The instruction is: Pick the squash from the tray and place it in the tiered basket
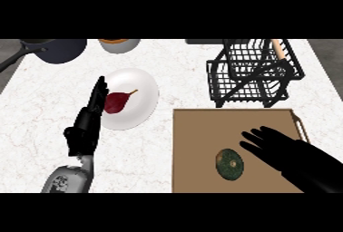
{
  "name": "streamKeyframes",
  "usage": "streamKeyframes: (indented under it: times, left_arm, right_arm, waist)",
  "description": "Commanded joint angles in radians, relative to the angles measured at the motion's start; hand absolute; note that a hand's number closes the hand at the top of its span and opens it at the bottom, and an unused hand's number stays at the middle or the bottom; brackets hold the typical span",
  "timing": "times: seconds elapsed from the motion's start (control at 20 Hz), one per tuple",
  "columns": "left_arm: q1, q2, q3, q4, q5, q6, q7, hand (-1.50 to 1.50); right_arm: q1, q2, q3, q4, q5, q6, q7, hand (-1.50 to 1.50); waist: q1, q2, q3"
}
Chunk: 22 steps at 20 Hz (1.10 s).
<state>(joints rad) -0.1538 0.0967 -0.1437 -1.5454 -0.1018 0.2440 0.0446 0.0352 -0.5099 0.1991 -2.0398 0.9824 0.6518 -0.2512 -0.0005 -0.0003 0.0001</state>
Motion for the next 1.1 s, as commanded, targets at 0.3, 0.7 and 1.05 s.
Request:
streamKeyframes:
  times: [0.3,0.7,1.05]
  left_arm:
    - [0.008,-0.028,0.031,0.000,-0.017,-0.025,-0.021,0.00]
    - [0.024,-0.057,0.018,-0.004,-0.053,-0.028,-0.019,0.00]
    - [0.040,-0.042,0.063,0.006,-0.022,-0.080,-0.050,0.00]
  right_arm:
    - [-0.058,0.045,-0.021,0.141,0.040,-0.021,-0.133,-1.50]
    - [-0.019,0.114,0.033,0.111,0.109,0.014,-0.083,-1.50]
    - [-0.056,0.171,0.055,0.161,0.161,0.006,-0.064,-1.50]
  waist:
    - [0.001,0.000,0.000]
    - [0.000,0.000,0.000]
    - [0.001,0.000,0.000]
